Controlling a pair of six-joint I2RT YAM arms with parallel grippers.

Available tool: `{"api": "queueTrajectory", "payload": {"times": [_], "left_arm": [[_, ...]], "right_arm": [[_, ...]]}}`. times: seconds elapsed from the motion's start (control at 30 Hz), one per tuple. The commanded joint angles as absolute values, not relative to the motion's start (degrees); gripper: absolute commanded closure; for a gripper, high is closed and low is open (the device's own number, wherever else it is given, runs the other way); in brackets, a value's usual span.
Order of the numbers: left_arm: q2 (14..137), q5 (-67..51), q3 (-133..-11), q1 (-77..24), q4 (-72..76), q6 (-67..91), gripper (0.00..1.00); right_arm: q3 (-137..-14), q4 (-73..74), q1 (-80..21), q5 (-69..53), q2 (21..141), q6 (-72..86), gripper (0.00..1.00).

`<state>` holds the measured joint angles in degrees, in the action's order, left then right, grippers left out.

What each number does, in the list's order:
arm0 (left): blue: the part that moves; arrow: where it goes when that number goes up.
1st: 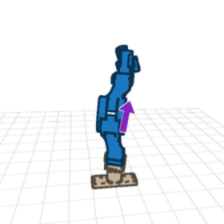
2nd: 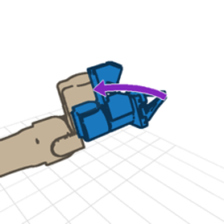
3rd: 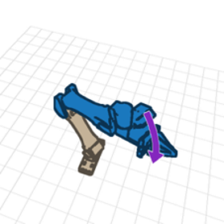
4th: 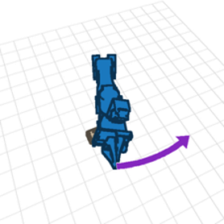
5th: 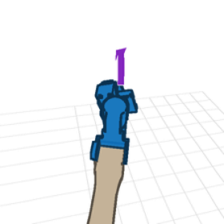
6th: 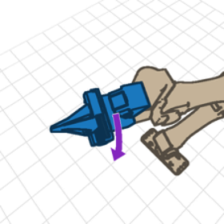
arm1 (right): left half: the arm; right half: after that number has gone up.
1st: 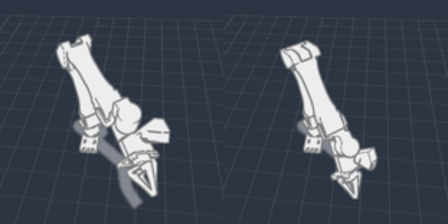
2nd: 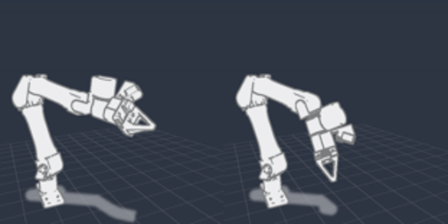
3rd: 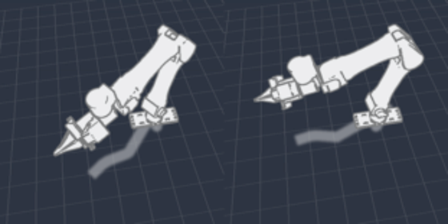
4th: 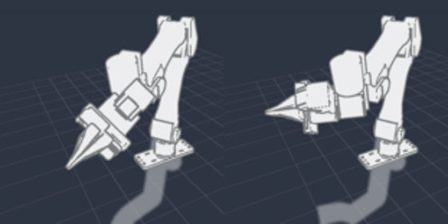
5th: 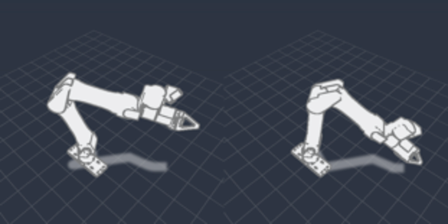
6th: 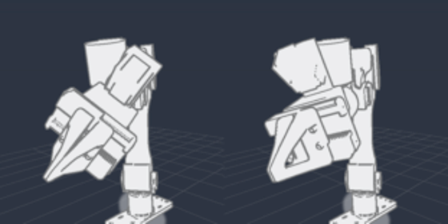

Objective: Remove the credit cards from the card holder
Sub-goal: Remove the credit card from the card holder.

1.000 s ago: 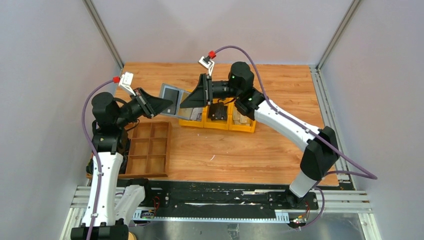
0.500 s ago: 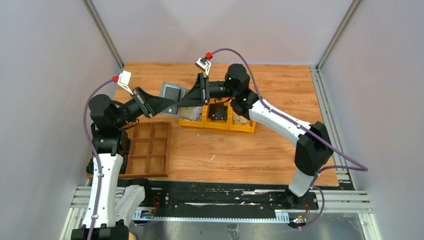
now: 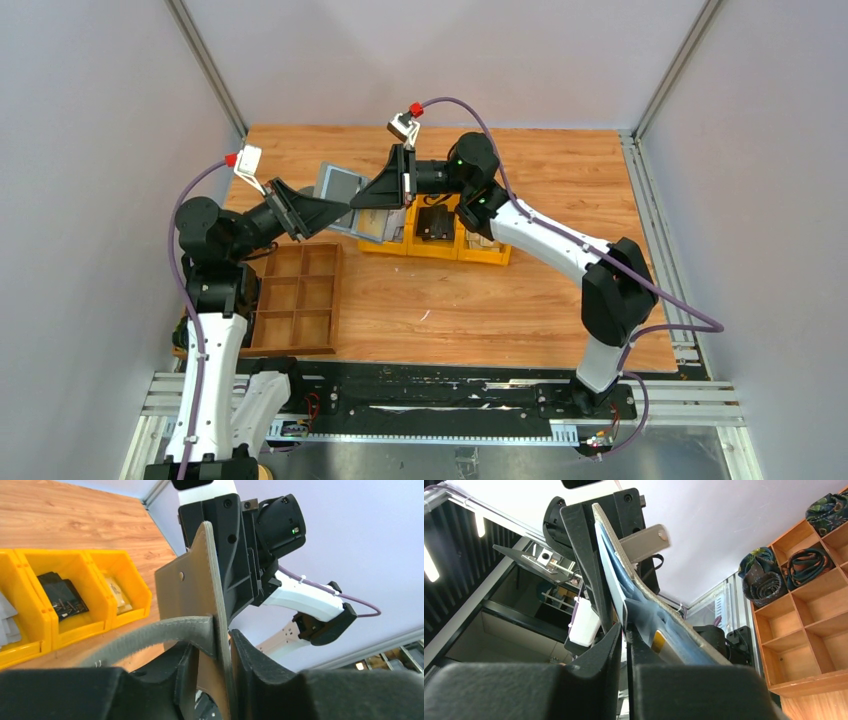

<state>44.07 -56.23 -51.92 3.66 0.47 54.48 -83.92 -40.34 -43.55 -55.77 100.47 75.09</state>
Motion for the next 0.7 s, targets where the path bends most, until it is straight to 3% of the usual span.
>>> {"api": "queueTrajectory", "payload": {"times": [0.0, 0.2, 0.47, 0.57, 0.67], "left_arm": [[43.6, -59.7, -50.8, 3.6, 5.4, 58.4, 0.64], [43.9, -60.5, -50.9, 3.6, 10.2, 64.6, 0.65], [44.0, -59.8, -52.3, 3.6, 12.4, 68.4, 0.88], [44.0, -59.2, -53.1, 3.7, 12.4, 68.8, 0.90], [44.0, -59.3, -53.5, 3.6, 12.4, 68.7, 0.92]], "right_arm": [[-83.2, -47.2, -44.5, -55.0, 100.8, 78.8, 0.94], [-81.3, -50.6, -44.5, -55.6, 99.8, 80.0, 0.99], [-77.5, -56.5, -44.4, -56.8, 99.4, 83.4, 0.99], [-76.3, -59.9, -44.1, -57.0, 99.0, 85.3, 0.94], [-74.4, -64.8, -43.8, -54.3, 98.5, 88.2, 0.76]]}}
